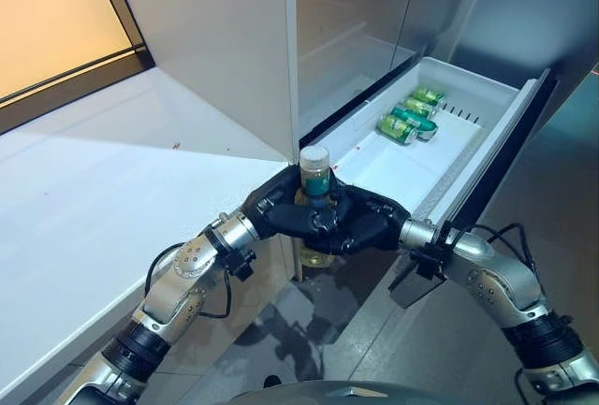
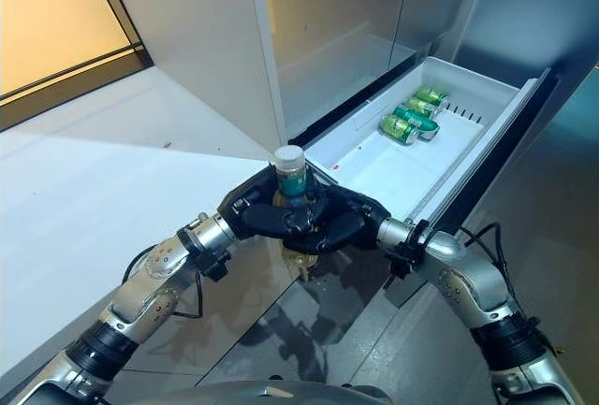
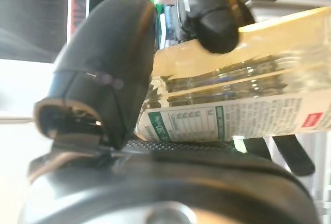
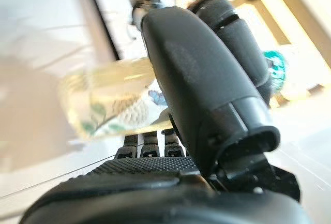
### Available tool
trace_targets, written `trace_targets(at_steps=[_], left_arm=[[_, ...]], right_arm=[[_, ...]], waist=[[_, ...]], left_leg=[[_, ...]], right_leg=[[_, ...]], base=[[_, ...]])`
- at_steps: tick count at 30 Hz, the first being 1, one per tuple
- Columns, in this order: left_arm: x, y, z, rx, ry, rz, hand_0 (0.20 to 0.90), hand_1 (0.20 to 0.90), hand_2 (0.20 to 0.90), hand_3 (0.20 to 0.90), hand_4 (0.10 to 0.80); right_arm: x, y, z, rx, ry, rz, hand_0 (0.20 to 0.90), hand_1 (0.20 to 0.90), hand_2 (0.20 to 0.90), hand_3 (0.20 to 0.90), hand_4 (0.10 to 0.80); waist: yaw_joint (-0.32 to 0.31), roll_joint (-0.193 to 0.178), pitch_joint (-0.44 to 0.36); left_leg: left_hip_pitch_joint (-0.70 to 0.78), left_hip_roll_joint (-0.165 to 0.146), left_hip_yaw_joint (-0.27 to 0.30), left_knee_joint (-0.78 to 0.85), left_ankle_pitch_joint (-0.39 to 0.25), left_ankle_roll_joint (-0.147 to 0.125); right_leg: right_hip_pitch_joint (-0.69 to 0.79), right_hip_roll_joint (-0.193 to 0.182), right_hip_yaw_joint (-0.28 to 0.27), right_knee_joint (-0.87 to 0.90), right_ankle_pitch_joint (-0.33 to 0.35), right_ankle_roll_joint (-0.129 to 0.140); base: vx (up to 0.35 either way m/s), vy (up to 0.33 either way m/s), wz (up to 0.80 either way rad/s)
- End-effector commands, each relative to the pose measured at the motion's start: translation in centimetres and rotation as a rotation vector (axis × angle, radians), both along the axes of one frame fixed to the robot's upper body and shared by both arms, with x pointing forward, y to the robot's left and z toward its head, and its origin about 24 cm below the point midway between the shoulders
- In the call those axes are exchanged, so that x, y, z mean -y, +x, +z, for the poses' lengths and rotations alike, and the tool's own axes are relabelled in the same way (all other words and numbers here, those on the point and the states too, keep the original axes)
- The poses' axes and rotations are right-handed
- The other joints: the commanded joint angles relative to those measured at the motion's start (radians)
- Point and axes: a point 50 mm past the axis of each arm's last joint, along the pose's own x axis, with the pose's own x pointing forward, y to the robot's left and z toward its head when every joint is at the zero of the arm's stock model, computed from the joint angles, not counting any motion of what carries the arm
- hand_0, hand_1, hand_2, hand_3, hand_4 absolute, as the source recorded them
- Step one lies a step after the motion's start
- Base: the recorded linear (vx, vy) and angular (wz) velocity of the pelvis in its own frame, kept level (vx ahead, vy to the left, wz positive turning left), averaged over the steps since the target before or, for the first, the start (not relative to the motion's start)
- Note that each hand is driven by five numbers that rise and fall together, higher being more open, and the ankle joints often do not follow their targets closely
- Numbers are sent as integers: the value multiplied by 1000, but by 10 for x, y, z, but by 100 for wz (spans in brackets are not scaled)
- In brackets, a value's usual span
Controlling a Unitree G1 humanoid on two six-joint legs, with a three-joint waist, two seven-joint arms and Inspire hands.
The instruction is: Put drinks into fridge and close the fridge
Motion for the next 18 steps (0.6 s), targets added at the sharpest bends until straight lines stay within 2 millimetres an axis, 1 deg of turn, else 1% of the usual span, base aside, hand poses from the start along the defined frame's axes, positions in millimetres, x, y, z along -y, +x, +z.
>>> trace_targets(at_steps=[1, 5, 9, 12, 18], left_arm=[[18, 16, 73, 326, -245, -43, 300, 300, 300, 200, 100], [19, 17, 74, 330, -234, -38, 300, 300, 300, 200, 100], [19, 18, 74, 325, -240, -33, 300, 300, 300, 200, 100], [20, 19, 74, 322, -248, -34, 300, 300, 300, 200, 100], [24, 17, 74, 318, -276, -36, 300, 300, 300, 200, 100]], right_arm=[[-28, 3, 36, 202, 12, 215, 900, 900, 900, 900, 800], [-28, 8, 43, 260, -41, 220, 900, 900, 900, 900, 800], [-31, 15, 59, 299, 6, 171, 900, 900, 900, 900, 800], [-34, 18, 65, 326, 25, 152, 900, 900, 900, 900, 800], [-39, 20, 68, 338, 35, 117, 900, 900, 900, 900, 800]], waist=[[5, -12, -70], [3, -13, -68], [4, -13, -68], [6, -12, -69], [10, -12, -68]], left_leg=[[3, -30, -18, 34, -101, 29], [4, -29, -18, 34, -101, 30], [3, -29, -17, 35, -102, 30], [2, -29, -17, 35, -103, 29], [2, -29, -17, 39, -105, 31]], right_leg=[[-90, 29, 15, 93, 2, 51], [-91, 29, 19, 94, 3, 52], [-91, 30, 22, 93, 4, 52], [-92, 31, 23, 92, 5, 52], [-90, 31, 22, 91, 3, 51]], base=[[0, 0, 0], [0, 0, 0], [0, 0, 0], [0, 0, 0], [0, 0, 0]])
